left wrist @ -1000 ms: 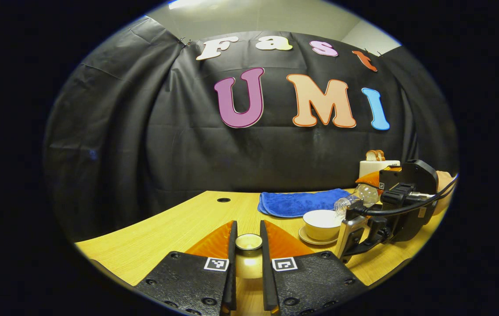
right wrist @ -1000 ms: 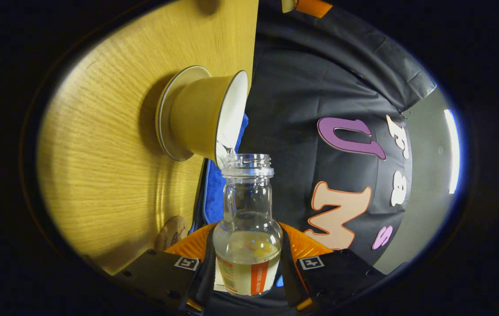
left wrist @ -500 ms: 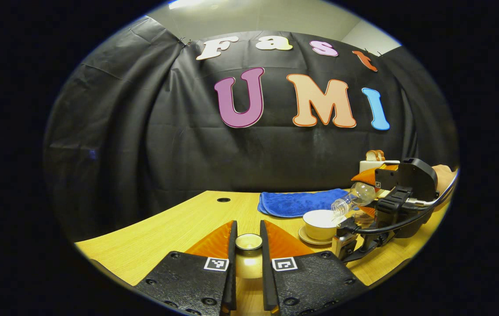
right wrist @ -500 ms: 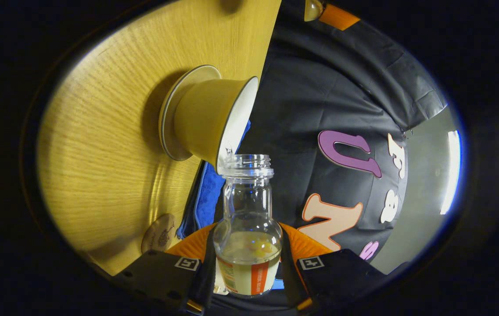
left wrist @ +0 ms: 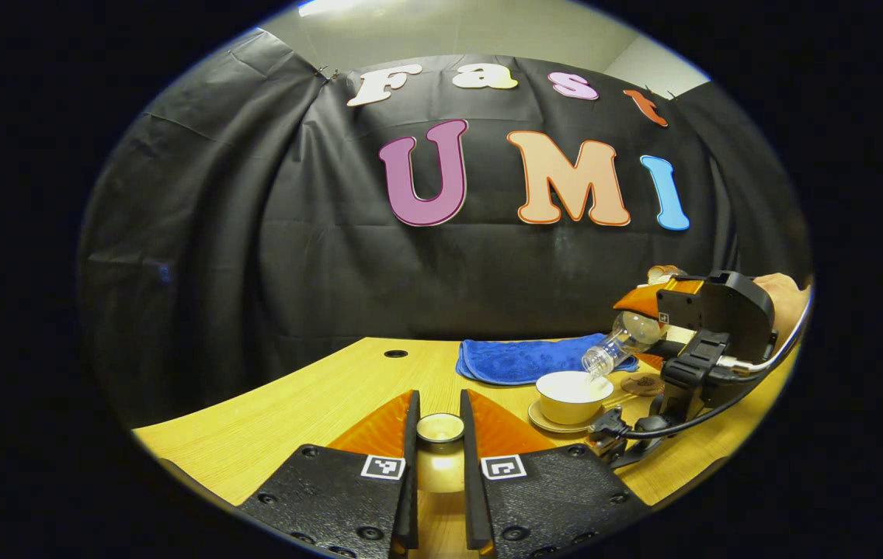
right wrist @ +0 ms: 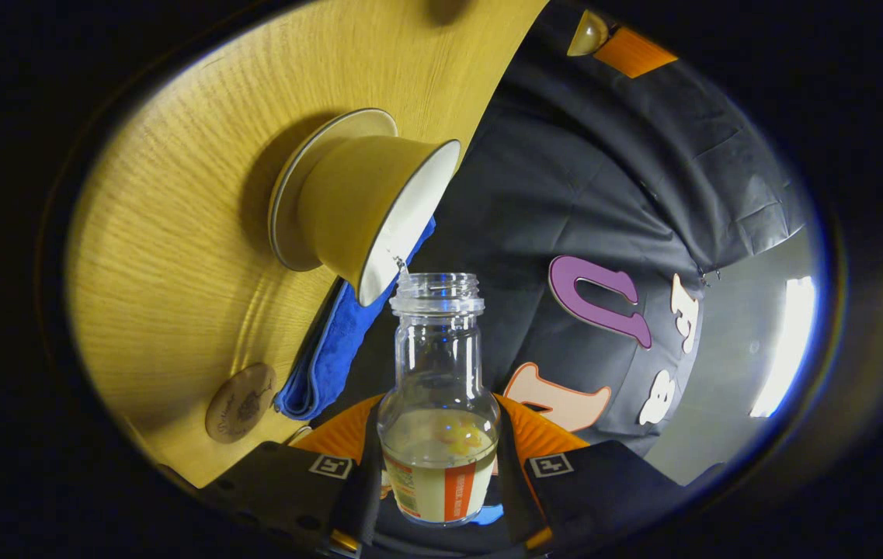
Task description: Open the teacup lid with one hand, grasp the water bottle and pour water into the teacup with the other hand; after pouring, place the water bottle on the coaster and then close the teacup lid.
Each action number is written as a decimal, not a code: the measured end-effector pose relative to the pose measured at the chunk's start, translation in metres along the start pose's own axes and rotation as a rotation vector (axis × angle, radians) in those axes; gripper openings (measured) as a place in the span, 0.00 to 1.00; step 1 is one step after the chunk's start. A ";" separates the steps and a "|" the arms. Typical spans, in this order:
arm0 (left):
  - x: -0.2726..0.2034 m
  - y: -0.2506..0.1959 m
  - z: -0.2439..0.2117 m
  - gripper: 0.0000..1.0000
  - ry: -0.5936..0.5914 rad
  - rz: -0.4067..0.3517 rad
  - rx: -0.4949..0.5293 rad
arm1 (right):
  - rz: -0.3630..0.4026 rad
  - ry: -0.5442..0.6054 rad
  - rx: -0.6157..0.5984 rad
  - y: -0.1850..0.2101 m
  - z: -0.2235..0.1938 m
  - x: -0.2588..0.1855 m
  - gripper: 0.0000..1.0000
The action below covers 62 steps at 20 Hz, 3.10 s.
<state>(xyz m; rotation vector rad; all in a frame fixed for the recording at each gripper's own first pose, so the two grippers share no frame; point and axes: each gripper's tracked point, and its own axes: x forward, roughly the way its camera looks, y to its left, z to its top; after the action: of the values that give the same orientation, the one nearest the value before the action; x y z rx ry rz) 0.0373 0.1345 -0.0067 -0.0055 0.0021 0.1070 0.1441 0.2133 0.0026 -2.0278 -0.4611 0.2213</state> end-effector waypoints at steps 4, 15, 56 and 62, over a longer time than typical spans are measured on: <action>0.001 0.000 0.000 0.21 0.000 0.000 0.000 | -0.018 -0.011 -0.021 -0.010 0.004 0.000 0.66; 0.000 0.000 0.000 0.21 0.000 0.000 0.000 | -0.022 -0.011 -0.026 -0.014 0.001 0.000 0.67; 0.000 0.006 0.000 0.21 0.003 0.025 0.000 | 0.084 0.204 2.041 0.055 -0.100 0.020 0.68; 0.000 0.006 0.000 0.21 0.003 0.025 -0.001 | 0.050 0.201 2.054 0.060 -0.093 0.031 0.68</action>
<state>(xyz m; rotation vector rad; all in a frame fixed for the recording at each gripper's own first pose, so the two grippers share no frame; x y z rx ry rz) 0.0368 0.1405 -0.0068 -0.0062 0.0050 0.1323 0.2182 0.1257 -0.0041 -0.0278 0.0797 0.3021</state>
